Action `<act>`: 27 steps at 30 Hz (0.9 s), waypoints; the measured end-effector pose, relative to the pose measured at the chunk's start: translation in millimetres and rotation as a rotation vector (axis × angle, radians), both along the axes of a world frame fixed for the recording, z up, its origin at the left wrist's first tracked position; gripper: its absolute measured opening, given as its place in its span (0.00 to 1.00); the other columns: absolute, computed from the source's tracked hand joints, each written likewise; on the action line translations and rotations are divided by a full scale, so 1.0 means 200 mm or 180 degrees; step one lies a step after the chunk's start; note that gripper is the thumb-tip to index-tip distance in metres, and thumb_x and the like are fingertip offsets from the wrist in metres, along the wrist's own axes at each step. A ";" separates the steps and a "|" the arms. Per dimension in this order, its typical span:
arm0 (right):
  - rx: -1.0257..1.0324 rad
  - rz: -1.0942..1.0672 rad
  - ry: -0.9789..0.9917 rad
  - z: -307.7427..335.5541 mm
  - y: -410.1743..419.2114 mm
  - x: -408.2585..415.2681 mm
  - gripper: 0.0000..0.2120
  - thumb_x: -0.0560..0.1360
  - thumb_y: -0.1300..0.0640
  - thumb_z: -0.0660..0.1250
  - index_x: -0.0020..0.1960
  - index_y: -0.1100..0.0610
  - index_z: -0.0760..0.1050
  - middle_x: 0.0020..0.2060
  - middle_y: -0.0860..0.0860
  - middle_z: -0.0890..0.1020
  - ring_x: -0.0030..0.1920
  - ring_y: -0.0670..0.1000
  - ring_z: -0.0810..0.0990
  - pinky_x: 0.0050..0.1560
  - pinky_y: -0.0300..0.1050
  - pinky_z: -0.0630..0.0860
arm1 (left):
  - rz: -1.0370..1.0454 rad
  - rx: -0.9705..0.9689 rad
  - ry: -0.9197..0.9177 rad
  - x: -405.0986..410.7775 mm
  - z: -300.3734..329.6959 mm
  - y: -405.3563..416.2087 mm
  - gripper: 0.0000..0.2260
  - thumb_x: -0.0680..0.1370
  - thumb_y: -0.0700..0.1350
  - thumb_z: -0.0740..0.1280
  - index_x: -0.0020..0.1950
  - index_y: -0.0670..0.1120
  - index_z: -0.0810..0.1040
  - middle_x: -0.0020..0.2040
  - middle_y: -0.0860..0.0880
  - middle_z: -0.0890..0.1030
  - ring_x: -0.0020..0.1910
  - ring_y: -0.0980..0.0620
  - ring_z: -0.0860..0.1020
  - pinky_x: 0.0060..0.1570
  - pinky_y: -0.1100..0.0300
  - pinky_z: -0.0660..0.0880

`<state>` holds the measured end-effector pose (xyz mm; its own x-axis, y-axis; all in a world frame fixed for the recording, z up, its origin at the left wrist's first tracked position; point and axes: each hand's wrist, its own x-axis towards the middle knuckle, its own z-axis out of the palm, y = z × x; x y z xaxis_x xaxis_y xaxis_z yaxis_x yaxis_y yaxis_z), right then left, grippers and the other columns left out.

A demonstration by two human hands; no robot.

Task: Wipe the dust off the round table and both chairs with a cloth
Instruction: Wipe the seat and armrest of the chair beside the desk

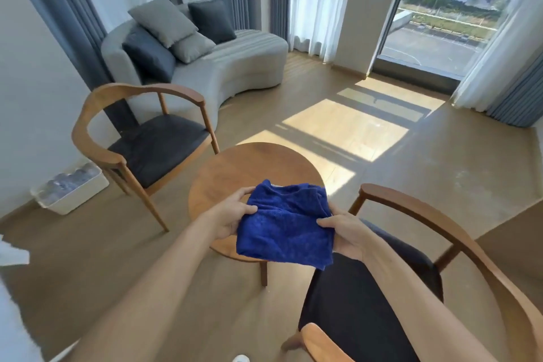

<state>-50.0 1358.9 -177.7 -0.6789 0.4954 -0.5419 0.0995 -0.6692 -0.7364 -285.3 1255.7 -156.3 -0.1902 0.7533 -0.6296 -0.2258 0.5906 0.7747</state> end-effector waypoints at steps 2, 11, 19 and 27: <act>-0.0153 0.0101 -0.0029 -0.05 -0.02 -0.09 0.24 0.78 0.71 0.56 0.65 0.48 0.73 0.61 0.55 0.79 0.57 0.59 0.82 0.49 0.58 0.80 | 0.0036 -0.0109 0.0009 -0.06 -0.03 -0.08 0.18 0.81 0.38 0.59 0.66 0.59 0.67 0.60 0.47 0.79 0.55 0.45 0.81 0.46 0.50 0.81; -0.0576 0.0263 -0.0285 -0.27 -0.04 -0.45 0.24 0.76 0.72 0.59 0.66 0.51 0.72 0.62 0.57 0.78 0.58 0.61 0.81 0.57 0.62 0.78 | 0.0184 -0.0403 -0.0014 -0.40 -0.32 -0.17 0.17 0.81 0.40 0.59 0.64 0.60 0.69 0.58 0.49 0.81 0.56 0.45 0.81 0.55 0.47 0.78; -0.0727 -0.0091 -0.0540 -0.48 0.17 -0.86 0.16 0.77 0.55 0.67 0.64 0.50 0.73 0.58 0.54 0.83 0.57 0.58 0.82 0.53 0.57 0.80 | 0.0129 -0.0395 -0.0428 -0.85 -0.64 0.14 0.18 0.81 0.41 0.60 0.65 0.62 0.72 0.56 0.49 0.83 0.44 0.47 0.81 0.43 0.53 0.77; -0.0814 -0.0496 -0.0616 -0.76 0.40 -1.19 0.18 0.79 0.50 0.62 0.67 0.52 0.73 0.63 0.56 0.79 0.64 0.60 0.77 0.68 0.62 0.69 | 0.0008 -0.0550 -0.0940 -1.22 -0.92 0.47 0.17 0.81 0.43 0.60 0.65 0.63 0.73 0.58 0.52 0.82 0.53 0.45 0.83 0.41 0.52 0.79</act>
<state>-287.1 1439.7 -329.3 -0.4785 0.4166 -0.7730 0.1029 -0.8476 -0.5206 -530.0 1349.2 -339.3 0.0176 0.6304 -0.7760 -0.4272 0.7065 0.5643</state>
